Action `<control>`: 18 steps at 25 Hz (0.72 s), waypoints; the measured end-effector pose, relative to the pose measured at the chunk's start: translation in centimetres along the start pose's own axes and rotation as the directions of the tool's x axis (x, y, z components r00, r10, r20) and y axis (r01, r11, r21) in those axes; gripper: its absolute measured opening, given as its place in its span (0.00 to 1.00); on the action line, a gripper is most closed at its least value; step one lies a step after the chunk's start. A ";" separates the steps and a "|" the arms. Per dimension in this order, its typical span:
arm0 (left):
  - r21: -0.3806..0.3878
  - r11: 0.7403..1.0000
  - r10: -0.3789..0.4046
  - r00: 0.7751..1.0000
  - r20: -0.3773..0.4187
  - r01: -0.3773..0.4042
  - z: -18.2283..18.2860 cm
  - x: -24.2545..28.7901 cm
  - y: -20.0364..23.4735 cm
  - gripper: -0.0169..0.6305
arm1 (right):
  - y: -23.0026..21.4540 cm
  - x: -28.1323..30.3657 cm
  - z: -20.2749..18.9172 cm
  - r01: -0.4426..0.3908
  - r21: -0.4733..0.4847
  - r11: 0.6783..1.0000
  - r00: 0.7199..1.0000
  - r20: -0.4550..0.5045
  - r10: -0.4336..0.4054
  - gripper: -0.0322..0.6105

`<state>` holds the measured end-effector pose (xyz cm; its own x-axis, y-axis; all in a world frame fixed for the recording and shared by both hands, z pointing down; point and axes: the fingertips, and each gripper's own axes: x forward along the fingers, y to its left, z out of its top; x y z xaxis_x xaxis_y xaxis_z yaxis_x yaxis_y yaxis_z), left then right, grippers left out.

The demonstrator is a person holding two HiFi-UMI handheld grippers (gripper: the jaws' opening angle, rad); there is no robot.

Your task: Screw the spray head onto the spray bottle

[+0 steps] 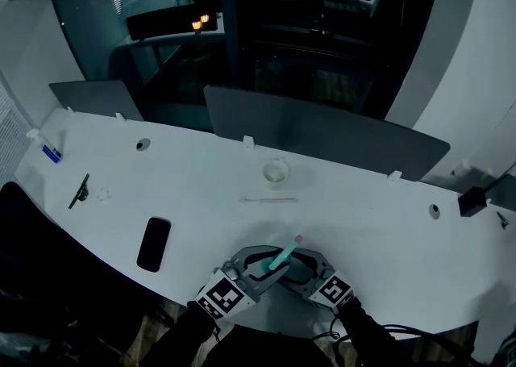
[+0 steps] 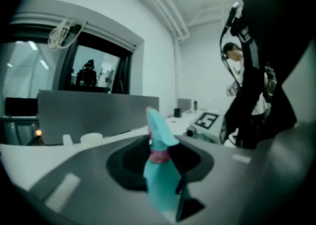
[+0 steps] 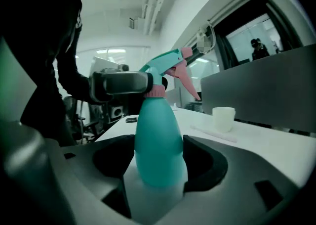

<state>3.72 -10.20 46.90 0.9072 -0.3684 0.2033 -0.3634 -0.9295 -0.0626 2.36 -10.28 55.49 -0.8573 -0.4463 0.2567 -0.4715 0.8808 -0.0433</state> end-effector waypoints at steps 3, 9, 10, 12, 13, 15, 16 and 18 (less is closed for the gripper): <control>0.008 0.987 -0.159 0.987 -0.022 0.159 -0.3 -0.5 -0.9 0.22 | 1.1 0.1 0.1 -0.206 -0.020 0.978 0.977 -0.050 0.205 0.53; -0.057 0.998 -0.037 0.999 0.034 0.039 0.0 -0.5 0.2 0.23 | 0.2 -0.3 -0.1 -0.142 0.040 0.989 0.985 -0.094 0.146 0.54; -0.083 0.995 0.059 0.997 0.046 -0.055 0.0 -0.6 0.9 0.23 | -0.4 -0.8 0.4 -0.032 0.061 0.998 0.998 -0.052 0.035 0.54; -0.139 0.962 0.244 0.968 0.062 -0.234 0.0 -0.6 1.9 0.23 | -1.3 -2.2 1.5 0.180 0.120 0.976 0.982 0.043 -0.186 0.54; -0.157 0.939 0.318 0.946 0.067 -0.305 0.0 -0.5 2.2 0.23 | -1.5 -2.6 1.8 0.260 0.138 0.956 0.960 0.068 -0.271 0.54; -0.166 0.900 0.419 0.905 0.074 -0.403 -0.1 0.0 2.2 0.22 | -1.2 -2.4 2.1 0.372 0.128 0.919 0.923 0.054 -0.381 0.54; -0.165 0.885 0.452 0.889 0.076 -0.436 0.1 0.2 2.2 0.22 | -0.9 -1.8 2.0 0.402 0.127 0.907 0.912 0.037 -0.410 0.54; -0.192 0.855 0.504 0.860 0.084 -0.482 0.6 0.4 2.2 0.22 | -0.8 -0.6 1.3 0.430 0.196 0.881 0.895 0.038 -0.445 0.54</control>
<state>3.36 -12.37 46.29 0.6149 -0.7862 0.0613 -0.7886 -0.6139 0.0362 2.96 -10.89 54.14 -0.5652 -0.7973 0.2119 -0.8246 0.5536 -0.1167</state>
